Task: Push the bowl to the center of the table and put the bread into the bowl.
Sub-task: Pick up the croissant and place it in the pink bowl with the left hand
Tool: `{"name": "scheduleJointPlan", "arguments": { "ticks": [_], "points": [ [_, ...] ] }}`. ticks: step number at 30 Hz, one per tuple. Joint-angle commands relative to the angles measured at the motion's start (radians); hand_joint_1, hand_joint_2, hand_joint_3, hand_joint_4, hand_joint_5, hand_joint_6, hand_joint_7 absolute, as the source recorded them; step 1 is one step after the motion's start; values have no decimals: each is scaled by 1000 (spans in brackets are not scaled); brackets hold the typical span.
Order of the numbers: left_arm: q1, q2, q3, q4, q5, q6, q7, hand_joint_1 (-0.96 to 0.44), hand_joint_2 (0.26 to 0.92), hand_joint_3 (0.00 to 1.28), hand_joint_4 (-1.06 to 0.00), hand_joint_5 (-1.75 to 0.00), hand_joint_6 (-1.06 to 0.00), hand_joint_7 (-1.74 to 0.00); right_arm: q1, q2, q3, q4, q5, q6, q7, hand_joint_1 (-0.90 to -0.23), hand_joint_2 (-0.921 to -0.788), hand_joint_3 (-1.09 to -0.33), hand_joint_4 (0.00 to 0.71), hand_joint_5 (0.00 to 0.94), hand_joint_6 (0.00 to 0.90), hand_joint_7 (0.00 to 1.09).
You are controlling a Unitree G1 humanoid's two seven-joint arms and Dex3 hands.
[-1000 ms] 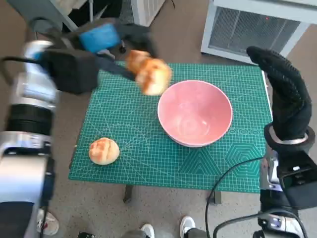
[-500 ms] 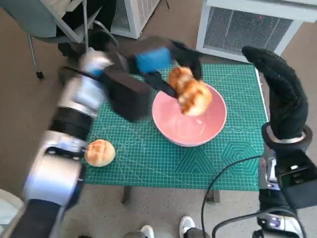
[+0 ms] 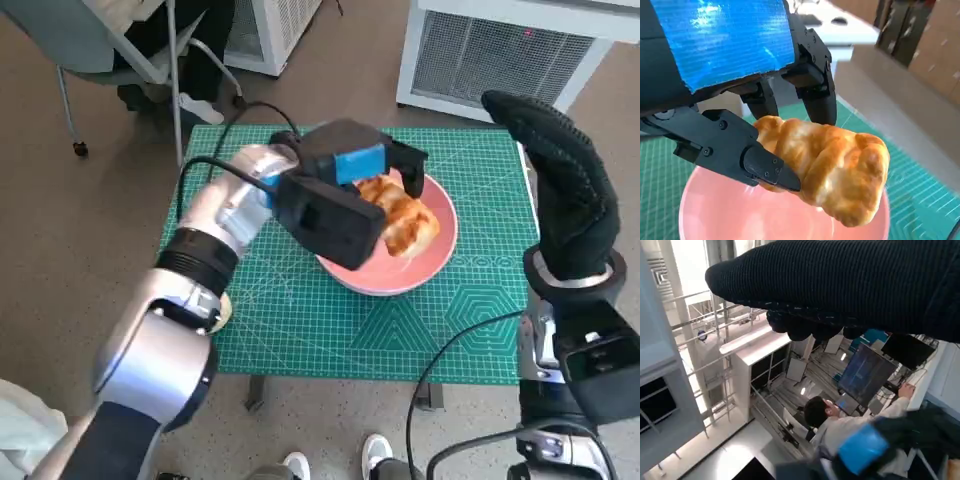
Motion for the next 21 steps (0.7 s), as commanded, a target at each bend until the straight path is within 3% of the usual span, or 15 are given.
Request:
{"name": "scheduleJointPlan", "arguments": {
  "ticks": [1, 2, 5, 10, 21],
  "points": [
    [-4, -10, -21, 19, 14, 94, -96, -111, 905, 120, -199, -299, -183, -544, 18, -2, -4, -6, -1, 5, 2, -564, -921, -787, 261, 0, -1, 635],
    [-6, -8, -24, 17, 13, 109, -117, -181, 898, 97, -127, -191, -121, -450, 19, -2, -5, -8, -5, 5, -1, -565, -921, -787, 261, 0, -1, 632],
    [-10, 1, -22, 2, 4, 134, -161, -295, 892, 68, -41, -62, -44, -338, 20, -3, -7, -12, -12, 6, -5, -566, -921, -788, 261, 1, -1, 626],
    [10, 35, 4, -31, -24, 88, -175, -478, 911, 53, -6, -10, -7, -283, 23, -2, -10, -18, -23, 8, -13, -572, -921, -793, 265, 2, -1, 620],
    [90, 202, 104, -158, -139, -142, -213, -545, 921, 80, -20, -10, -73, -311, 22, 5, -5, -20, -35, 5, -24, -575, -921, -805, 267, 3, -1, 607]
  ]
}}
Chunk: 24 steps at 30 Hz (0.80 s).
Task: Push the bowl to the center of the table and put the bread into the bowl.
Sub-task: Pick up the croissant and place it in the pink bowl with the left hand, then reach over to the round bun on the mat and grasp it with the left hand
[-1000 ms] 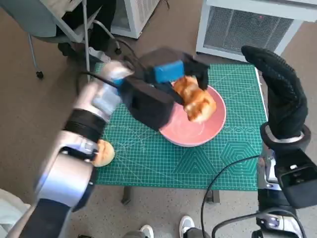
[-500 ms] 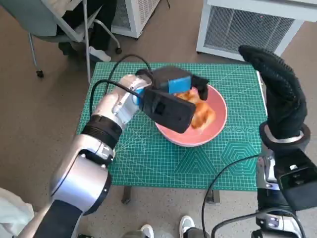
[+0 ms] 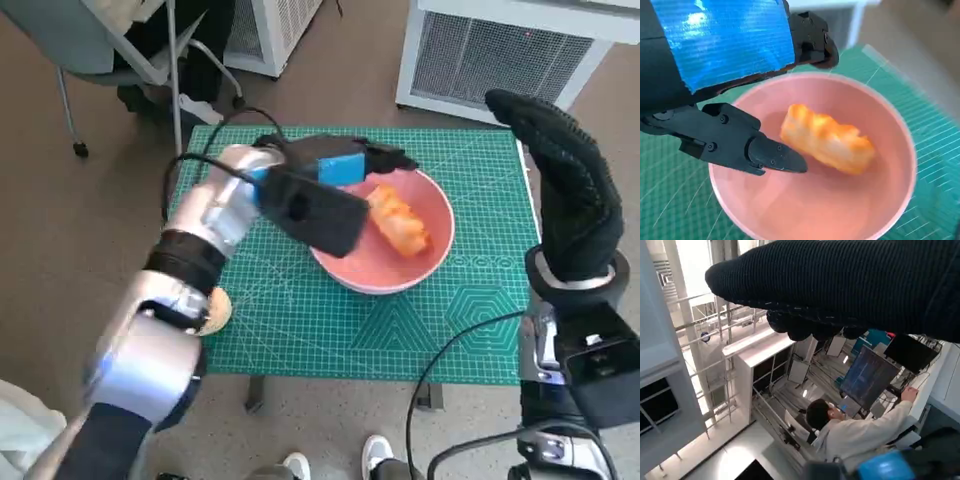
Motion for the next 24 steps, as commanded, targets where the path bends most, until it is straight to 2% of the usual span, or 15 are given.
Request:
{"name": "scheduleJointPlan", "arguments": {
  "ticks": [1, 6, 14, 19, 24],
  "points": [
    [52, 109, 56, -87, -68, -97, -42, -536, 921, 80, -38, -18, -90, -316, 19, 6, 0, -2, -8, 4, -8, -576, -921, -805, 267, 3, -1, 607],
    [142, 236, 129, -248, -181, -159, -139, -504, 921, 68, -118, -32, -169, -299, 21, 6, 2, -2, 0, 6, -4, -576, -921, -804, 267, 3, -1, 606],
    [333, 439, 224, -509, -325, -114, -273, -442, 919, 31, -233, -56, -257, -305, 25, 5, 4, -14, 13, 11, 2, -574, -921, -804, 268, 3, -1, 606],
    [438, 559, 266, -616, -342, -92, -312, -438, 920, 7, -270, -24, -304, -240, 26, 5, 7, -24, 22, 15, 6, -573, -921, -803, 268, 3, -1, 606],
    [551, 648, 309, -705, -334, -63, -310, -457, 921, 9, -280, -8, -336, -171, 20, 5, 13, -21, 33, 15, 13, -573, -921, -801, 268, 3, -1, 606]
  ]
}}
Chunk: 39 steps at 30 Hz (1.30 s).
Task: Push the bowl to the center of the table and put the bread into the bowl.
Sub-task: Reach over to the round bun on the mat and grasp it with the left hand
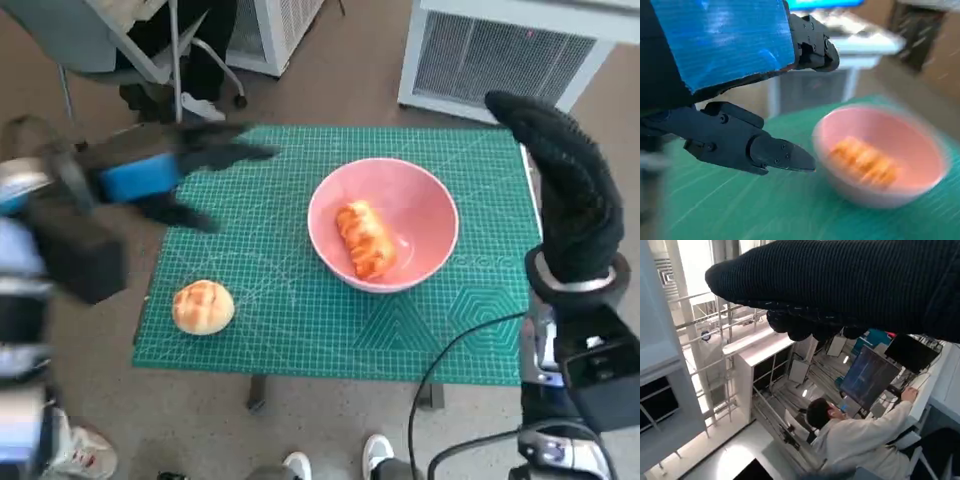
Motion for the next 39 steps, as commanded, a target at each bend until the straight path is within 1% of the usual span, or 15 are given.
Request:
{"name": "scheduleJointPlan", "arguments": {
  "ticks": [1, 5, 8, 16, 20, 26, 32, 39],
  "points": [
    [96, 75, 38, -90, -7, 21, -2, -452, 920, 8, -282, -7, -344, -156, 12, 4, 7, 3, 11, 8, 17, -574, -921, -801, 268, 3, -1, 606],
    [182, 105, 61, -131, -4, 33, 14, -411, 914, 3, -289, -5, -362, -116, 4, 4, 9, 15, 21, 6, 26, -578, -921, -799, 268, 2, -1, 606],
    [230, 107, 69, -128, -16, 14, 20, -361, 897, 1, -295, -5, -371, -98, -1, 4, 11, 22, 29, 7, 36, -582, -921, -797, 268, 2, -1, 607],
    [294, 81, 44, -107, -2, 3, 24, -313, 892, 3, -297, -2, -377, -63, -17, 7, 15, 46, 51, 8, 62, -584, -921, -794, 267, 2, -1, 607],
    [310, 58, 26, -81, 27, -4, 47, -310, 891, 1, -302, -3, -387, -57, -26, 8, 15, 61, 56, 9, 71, -585, -921, -793, 267, 1, -1, 607],
    [322, 21, -12, -30, 87, 3, 94, -280, 868, 0, -309, -4, -405, -45, -33, 8, 17, 63, 65, 15, 87, -564, -921, -796, 265, 0, -1, 609],
    [309, -24, -61, 48, 127, 11, 110, -238, 863, 1, -316, -4, -405, -31, -35, 5, 16, 56, 71, 25, 100, -560, -921, -798, 266, 1, 0, 612],
    [280, -79, -124, 168, 190, 16, 143, -240, 867, 2, -332, -9, -409, -26, -32, 1, 14, 46, 80, 37, 111, -569, -921, -792, 267, 1, -1, 617]
  ]
}}
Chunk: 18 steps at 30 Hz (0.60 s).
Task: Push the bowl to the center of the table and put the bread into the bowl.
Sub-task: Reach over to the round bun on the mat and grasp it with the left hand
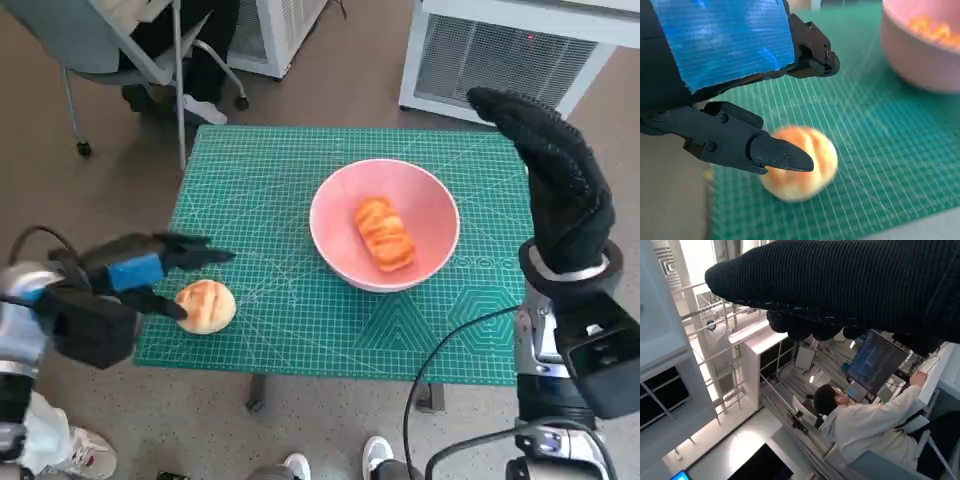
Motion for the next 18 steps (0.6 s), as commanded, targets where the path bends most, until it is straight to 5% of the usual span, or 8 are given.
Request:
{"name": "scheduleJointPlan", "arguments": {
  "ticks": [1, 9, 11, 16, 18],
  "points": [
    [-21, -34, -46, 84, 61, 1, 37, -238, 867, 2, -337, -11, -410, -26, 10, 0, 1, -4, 7, 17, 16, -570, -921, -791, 267, 1, -1, 617],
    [-52, -66, -114, 193, 156, 6, 120, -195, 885, 9, -528, -95, -579, -109, 13, -4, -2, -18, -5, 22, 11, -578, -921, -788, 267, 1, -1, 618],
    [-58, -69, -127, 209, 167, 13, 125, -166, 896, 6, -592, -227, -617, -234, 14, -5, -3, -20, -6, 24, 10, -580, -921, -788, 267, 1, -1, 618],
    [-71, -57, -145, 232, 167, -5, 128, -46, 916, 94, -617, -1034, -554, -976, 16, -5, -5, -25, -4, 26, 10, -583, -921, -787, 267, 1, -1, 618],
    [-78, -47, -142, 227, 153, -17, 113, -24, 918, 100, -644, -1131, -559, -1077, 17, -5, -5, -26, -3, 26, 10, -583, -921, -787, 266, 0, -1, 617]
  ]
}}
